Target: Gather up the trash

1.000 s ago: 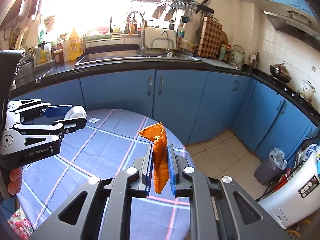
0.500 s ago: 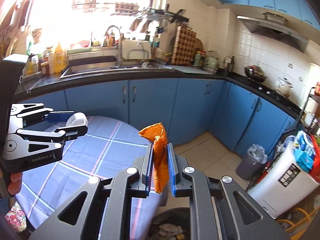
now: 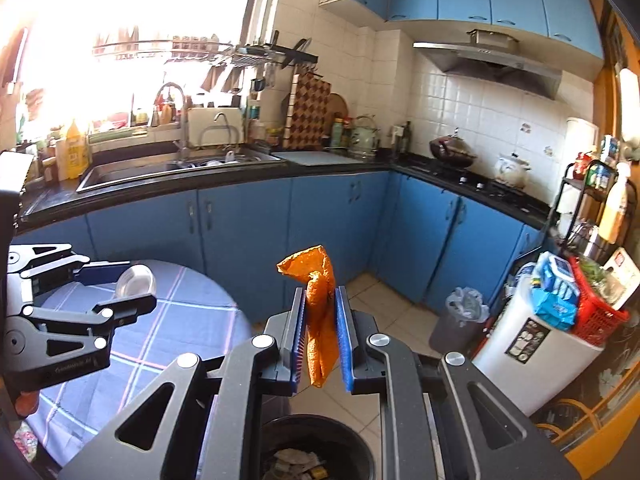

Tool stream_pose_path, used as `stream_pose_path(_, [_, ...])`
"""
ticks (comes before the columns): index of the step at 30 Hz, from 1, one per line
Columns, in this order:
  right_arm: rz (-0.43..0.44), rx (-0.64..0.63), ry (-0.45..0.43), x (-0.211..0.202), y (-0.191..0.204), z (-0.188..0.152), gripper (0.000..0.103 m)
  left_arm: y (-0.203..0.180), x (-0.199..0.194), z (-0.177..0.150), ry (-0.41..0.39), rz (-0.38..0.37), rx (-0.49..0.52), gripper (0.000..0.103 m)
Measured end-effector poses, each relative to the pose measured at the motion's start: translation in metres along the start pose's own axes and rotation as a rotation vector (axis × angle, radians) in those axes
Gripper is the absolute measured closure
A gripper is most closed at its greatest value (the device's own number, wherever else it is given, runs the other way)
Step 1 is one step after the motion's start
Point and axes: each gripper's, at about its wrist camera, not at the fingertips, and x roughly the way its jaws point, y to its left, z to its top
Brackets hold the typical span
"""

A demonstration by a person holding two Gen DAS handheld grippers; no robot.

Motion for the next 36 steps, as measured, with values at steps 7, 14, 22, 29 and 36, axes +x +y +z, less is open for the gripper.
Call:
stream_pose_path(7, [-0.066, 0.057, 0.004, 0.0, -0.019, 0.004, 0.046, -0.016, -0.002, 0.005, -0.01, -0.016, 0.031, 0.062])
stream_pose_path(14, [-0.142, 0.054, -0.089, -0.016, -0.025, 0.008, 0.022, -0.02, 0.001, 0.006, -0.005, -0.025, 0.032, 0.062])
stream_pose_path(22, [-0.179, 0.084, -0.077, -0.016, -0.037, 0.003, 0.022, -0.032, 0.003, 0.009, -0.004, -0.052, 0.05, 0.061])
stream_pose_path(29, [-0.217, 0.122, -0.05, -0.016, -0.057, -0.009, 0.022, -0.056, 0.004, 0.021, -0.01, -0.104, 0.095, 0.061])
stream_pose_path(36, [-0.237, 0.177, -0.018, -0.02, -0.088, -0.029, 0.022, -0.09, 0.003, 0.042, -0.052, -0.146, 0.158, 0.056])
